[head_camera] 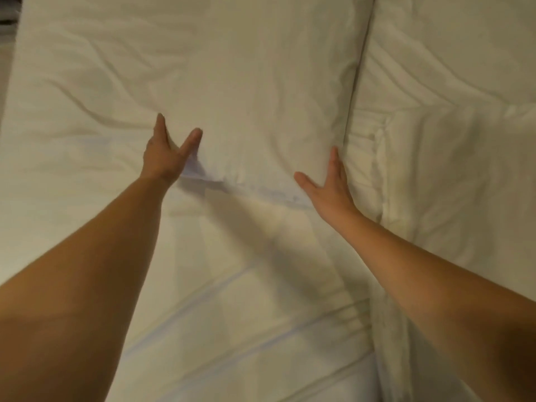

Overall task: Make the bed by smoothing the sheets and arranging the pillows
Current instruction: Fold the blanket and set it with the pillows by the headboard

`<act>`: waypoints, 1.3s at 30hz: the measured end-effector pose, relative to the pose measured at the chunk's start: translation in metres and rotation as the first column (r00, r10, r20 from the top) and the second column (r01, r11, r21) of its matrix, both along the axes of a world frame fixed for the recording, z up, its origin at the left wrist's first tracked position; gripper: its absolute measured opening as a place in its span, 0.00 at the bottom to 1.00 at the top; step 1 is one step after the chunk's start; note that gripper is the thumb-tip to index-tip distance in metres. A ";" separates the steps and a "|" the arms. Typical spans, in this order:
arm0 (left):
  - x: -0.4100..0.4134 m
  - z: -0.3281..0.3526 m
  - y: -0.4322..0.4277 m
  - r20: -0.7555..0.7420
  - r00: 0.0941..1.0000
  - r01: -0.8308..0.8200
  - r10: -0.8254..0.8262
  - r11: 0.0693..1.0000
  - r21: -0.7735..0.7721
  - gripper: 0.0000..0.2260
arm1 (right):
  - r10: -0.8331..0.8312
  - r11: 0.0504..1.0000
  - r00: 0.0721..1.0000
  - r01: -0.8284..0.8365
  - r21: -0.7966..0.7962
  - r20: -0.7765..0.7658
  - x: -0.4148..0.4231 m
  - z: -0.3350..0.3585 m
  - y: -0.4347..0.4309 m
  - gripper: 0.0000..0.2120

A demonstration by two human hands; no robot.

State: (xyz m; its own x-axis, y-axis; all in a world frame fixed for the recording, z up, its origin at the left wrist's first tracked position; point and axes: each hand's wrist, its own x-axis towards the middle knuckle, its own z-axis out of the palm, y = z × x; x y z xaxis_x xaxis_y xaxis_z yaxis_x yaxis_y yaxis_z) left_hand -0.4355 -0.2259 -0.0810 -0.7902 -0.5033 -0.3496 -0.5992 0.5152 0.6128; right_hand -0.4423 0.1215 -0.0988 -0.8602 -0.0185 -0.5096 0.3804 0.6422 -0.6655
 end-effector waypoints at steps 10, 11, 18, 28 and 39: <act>0.030 0.045 0.035 -0.119 0.993 -0.027 0.002 0.978 -0.205 0.22 | -0.034 0.985 0.991 0.054 0.165 -0.126 -0.007 0.038 -0.011 0.44; 0.039 0.053 0.039 -0.116 0.993 -0.039 0.015 0.978 -0.206 0.21 | -0.013 0.982 0.991 0.037 0.185 -0.133 -0.002 0.049 -0.008 0.43; 0.135 0.110 0.082 -0.029 0.996 -0.084 0.080 0.983 -0.166 0.17 | 0.097 0.970 0.993 -0.081 0.229 -0.060 0.077 0.107 0.033 0.42; 0.343 0.155 0.171 0.103 0.986 -0.128 0.135 0.989 -0.071 0.13 | 0.250 0.904 0.963 -0.270 0.330 0.103 0.249 0.167 0.117 0.41; 0.432 0.146 0.202 0.240 0.951 -0.203 0.195 0.979 0.011 0.15 | 0.307 0.867 0.930 -0.360 0.343 0.201 0.333 0.156 0.149 0.41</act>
